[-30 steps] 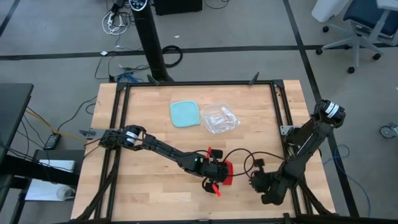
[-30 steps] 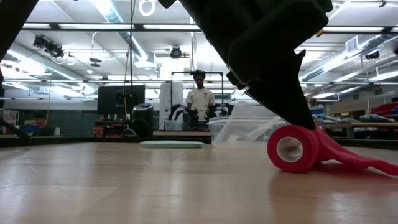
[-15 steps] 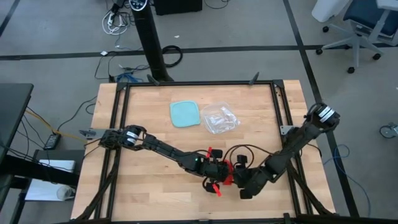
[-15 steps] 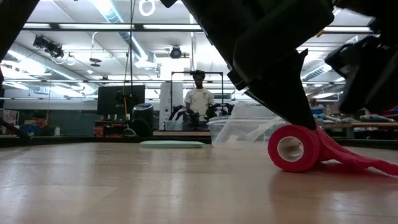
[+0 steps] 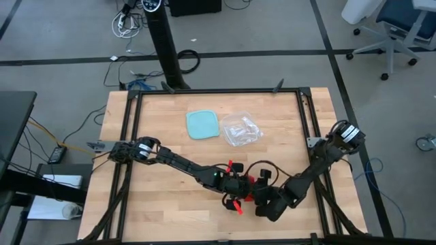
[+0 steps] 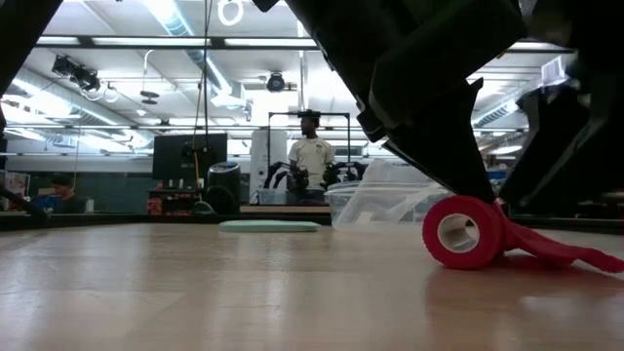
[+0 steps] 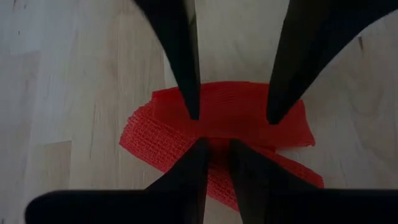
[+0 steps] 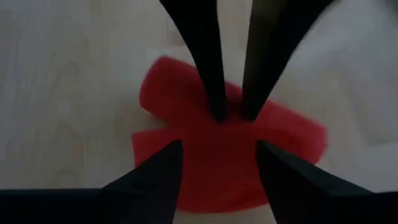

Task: Roll bandage
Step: Roll the red bandage

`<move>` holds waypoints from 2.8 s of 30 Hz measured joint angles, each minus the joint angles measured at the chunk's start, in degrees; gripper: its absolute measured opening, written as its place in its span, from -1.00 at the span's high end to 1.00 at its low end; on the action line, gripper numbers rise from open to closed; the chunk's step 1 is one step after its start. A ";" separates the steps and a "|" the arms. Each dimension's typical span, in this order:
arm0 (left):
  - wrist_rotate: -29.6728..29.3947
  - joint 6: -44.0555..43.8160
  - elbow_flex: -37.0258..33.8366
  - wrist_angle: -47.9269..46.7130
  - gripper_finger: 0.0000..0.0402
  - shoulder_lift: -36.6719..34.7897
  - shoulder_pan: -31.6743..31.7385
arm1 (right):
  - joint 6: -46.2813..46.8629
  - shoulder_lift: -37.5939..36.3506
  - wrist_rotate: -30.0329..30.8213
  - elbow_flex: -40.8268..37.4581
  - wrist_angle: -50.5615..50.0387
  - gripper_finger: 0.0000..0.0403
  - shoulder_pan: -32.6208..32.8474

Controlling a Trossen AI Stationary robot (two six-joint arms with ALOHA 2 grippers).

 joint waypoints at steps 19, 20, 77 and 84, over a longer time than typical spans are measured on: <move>0.17 1.43 -0.02 -0.61 0.64 -0.12 0.00 | -14.45 -0.20 1.43 2.48 -9.32 0.20 -3.42; 0.17 1.52 -0.03 -0.62 0.64 -0.15 0.00 | -15.34 -0.20 1.17 2.48 -8.85 0.23 -3.43; 6.51 -9.28 -0.38 -0.10 0.64 -0.20 4.75 | 3.61 0.15 5.65 -6.92 12.49 0.42 5.22; 6.93 -9.86 -0.46 1.83 0.64 -0.04 4.79 | -0.97 1.89 -1.39 -6.92 11.47 0.42 3.58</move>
